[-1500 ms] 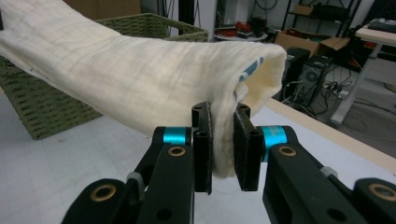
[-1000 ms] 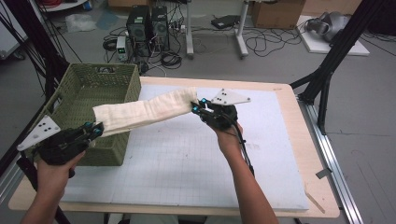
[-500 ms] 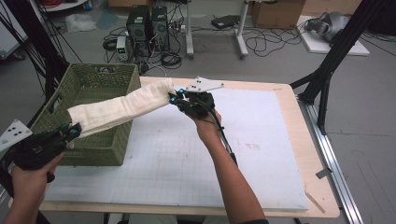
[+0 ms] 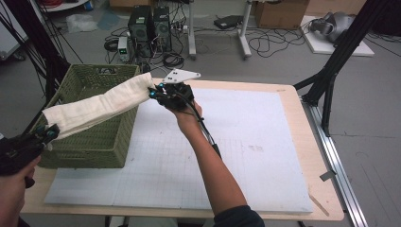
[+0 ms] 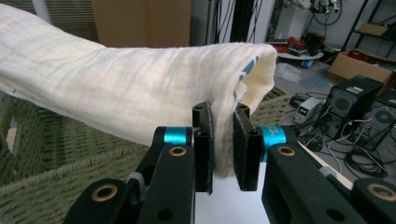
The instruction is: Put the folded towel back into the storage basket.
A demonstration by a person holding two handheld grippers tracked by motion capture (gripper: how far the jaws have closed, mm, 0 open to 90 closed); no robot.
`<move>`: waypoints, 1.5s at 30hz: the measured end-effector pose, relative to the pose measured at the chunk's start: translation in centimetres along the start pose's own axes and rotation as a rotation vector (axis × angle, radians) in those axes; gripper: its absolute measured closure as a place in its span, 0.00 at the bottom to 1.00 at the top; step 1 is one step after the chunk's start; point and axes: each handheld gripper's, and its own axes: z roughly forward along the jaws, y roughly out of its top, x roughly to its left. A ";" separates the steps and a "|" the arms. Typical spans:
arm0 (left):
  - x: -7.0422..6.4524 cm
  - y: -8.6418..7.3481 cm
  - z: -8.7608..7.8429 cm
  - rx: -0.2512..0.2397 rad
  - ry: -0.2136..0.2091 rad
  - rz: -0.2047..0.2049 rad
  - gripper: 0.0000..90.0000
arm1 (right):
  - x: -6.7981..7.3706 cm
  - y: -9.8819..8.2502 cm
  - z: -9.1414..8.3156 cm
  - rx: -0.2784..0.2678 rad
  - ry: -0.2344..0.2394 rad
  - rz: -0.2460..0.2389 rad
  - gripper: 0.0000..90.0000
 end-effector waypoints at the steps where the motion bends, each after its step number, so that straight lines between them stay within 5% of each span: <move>1: 0.2 0.0 -0.1 0.001 0.007 -0.001 0.89 | 0.1 0.1 0.5 -0.002 0.003 0.001 0.90; 26: 3.7 -0.8 -2.3 0.022 0.127 -0.010 0.89 | 2.5 1.6 8.0 0.045 0.022 -0.015 0.90; 45: 5.4 -1.6 -2.8 0.033 0.184 -0.026 0.89 | 3.3 2.2 11.8 0.084 0.011 -0.028 0.90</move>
